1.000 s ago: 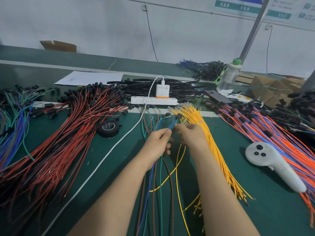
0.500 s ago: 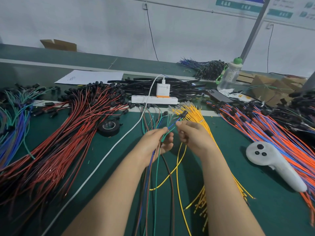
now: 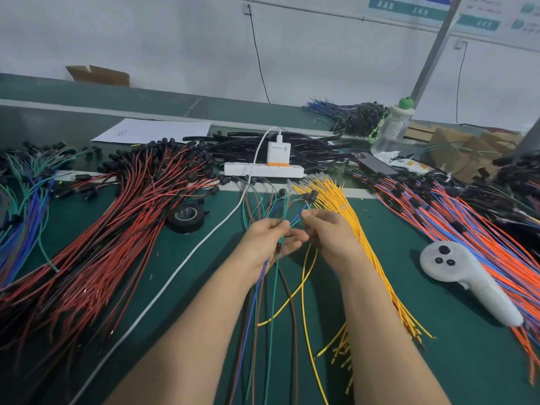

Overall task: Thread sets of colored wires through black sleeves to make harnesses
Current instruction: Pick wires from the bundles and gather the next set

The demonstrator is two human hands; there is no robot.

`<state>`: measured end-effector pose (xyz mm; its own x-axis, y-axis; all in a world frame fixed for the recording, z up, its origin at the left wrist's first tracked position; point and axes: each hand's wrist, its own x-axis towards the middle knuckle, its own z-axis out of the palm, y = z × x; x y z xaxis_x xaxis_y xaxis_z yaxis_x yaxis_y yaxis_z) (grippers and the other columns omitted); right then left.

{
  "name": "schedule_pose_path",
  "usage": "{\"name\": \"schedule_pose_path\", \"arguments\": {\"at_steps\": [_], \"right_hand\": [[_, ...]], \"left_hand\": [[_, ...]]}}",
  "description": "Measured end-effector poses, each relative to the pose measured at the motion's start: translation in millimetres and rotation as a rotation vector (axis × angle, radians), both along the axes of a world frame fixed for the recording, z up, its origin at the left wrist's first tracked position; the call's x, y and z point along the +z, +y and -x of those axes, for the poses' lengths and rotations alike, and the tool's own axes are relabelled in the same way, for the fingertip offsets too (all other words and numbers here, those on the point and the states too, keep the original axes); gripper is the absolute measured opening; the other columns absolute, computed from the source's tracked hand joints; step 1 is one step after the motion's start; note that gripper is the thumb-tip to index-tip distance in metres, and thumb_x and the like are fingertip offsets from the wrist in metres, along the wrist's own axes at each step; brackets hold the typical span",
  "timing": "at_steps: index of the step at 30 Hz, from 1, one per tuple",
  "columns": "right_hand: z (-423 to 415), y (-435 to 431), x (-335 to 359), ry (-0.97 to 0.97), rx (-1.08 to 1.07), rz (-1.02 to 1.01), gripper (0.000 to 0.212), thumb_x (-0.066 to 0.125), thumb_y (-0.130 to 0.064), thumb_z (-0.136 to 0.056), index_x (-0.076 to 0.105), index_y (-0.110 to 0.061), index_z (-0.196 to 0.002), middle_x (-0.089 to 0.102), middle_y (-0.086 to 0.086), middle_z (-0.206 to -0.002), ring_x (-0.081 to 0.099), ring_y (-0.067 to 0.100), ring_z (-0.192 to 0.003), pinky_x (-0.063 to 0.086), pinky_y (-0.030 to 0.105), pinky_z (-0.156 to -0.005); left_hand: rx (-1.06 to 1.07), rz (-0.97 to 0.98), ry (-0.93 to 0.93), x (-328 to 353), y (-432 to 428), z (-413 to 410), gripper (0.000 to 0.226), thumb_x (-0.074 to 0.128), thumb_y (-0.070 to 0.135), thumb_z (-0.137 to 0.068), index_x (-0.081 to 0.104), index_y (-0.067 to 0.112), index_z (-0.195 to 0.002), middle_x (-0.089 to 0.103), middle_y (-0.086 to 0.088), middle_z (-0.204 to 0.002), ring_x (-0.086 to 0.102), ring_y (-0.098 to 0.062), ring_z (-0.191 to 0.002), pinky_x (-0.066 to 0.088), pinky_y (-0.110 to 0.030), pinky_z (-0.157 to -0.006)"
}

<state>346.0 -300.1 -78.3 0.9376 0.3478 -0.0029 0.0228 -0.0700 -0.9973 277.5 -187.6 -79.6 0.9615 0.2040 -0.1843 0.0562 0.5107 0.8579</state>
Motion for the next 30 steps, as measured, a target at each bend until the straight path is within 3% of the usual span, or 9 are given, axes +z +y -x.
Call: {"name": "schedule_pose_path", "arguments": {"at_steps": [3,7,10,16,20,24,30], "right_hand": [[0.1,6.1,-2.2,-0.09,-0.106,0.121,0.021,0.058,-0.017,-0.095,0.056,-0.011,-0.075,0.047,-0.001,-0.06,0.041,0.013,-0.057,0.034,0.024,-0.056],[1.6,12.8,-1.6,-0.208,-0.312,0.17,0.014,0.067,-0.022,-0.088,0.055,-0.015,-0.09,0.055,-0.003,-0.076,0.051,0.012,-0.067,0.039,0.024,-0.059],[3.4,13.4,1.3,-0.243,-0.278,0.253,0.022,0.067,-0.033,-0.088,0.065,-0.012,-0.082,0.061,-0.003,-0.073,0.054,0.01,-0.065,0.041,0.024,-0.058],[4.0,9.0,5.0,-0.174,-0.213,0.282,0.028,0.062,-0.029,-0.091,0.062,-0.018,-0.065,0.058,-0.004,-0.065,0.051,0.011,-0.063,0.041,0.027,-0.063],[4.8,8.9,5.2,-0.107,-0.183,0.244,0.024,0.062,-0.025,-0.091,0.06,-0.012,-0.07,0.05,-0.001,-0.063,0.047,0.017,-0.062,0.042,0.031,-0.065],[4.8,7.6,5.4,0.051,-0.162,0.145,0.021,0.065,-0.021,-0.088,0.057,-0.013,-0.07,0.046,-0.001,-0.06,0.041,0.014,-0.049,0.036,0.024,-0.047],[3.2,7.3,4.3,0.107,-0.167,0.124,0.013,0.065,-0.017,-0.086,0.056,-0.011,-0.079,0.044,-0.001,-0.06,0.036,0.011,-0.044,0.032,0.024,-0.043]], "left_hand": [[0.007,0.003,-0.005,-0.5,-1.3,-1.1,0.01,0.044,0.006,-0.099,0.048,0.002,-0.091,0.07,-0.007,-0.061,0.07,-0.012,-0.06,0.052,-0.016,-0.05],[0.028,-0.106,0.005,-3.6,-4.5,-2.4,0.003,0.046,0.006,-0.098,0.046,0.004,-0.097,0.068,-0.007,-0.062,0.068,-0.013,-0.055,0.054,-0.021,-0.049],[-0.015,-0.263,-0.009,-5.9,-8.5,-0.6,0.001,0.046,0.007,-0.098,0.045,0.006,-0.098,0.066,-0.007,-0.069,0.067,-0.012,-0.054,0.055,-0.024,-0.051],[-0.02,-0.324,-0.01,-2.6,-9.8,2.5,0.009,0.048,0.015,-0.099,0.05,0.007,-0.094,0.067,-0.01,-0.075,0.067,-0.011,-0.056,0.054,-0.022,-0.05],[-0.015,-0.302,0.027,-1.3,-10.4,1.8,0.009,0.042,0.015,-0.101,0.046,0.007,-0.1,0.068,-0.009,-0.069,0.068,-0.013,-0.055,0.053,-0.02,-0.048],[-0.03,-0.321,0.032,-1.4,-10.6,2.1,0.011,0.04,0.014,-0.101,0.044,0.004,-0.105,0.067,-0.011,-0.071,0.068,-0.012,-0.054,0.053,-0.02,-0.048],[-0.03,-0.342,0.048,-0.3,-11.8,2.0,0.012,0.041,0.014,-0.101,0.043,0.004,-0.108,0.067,-0.011,-0.07,0.067,-0.011,-0.053,0.054,-0.021,-0.049]]}}
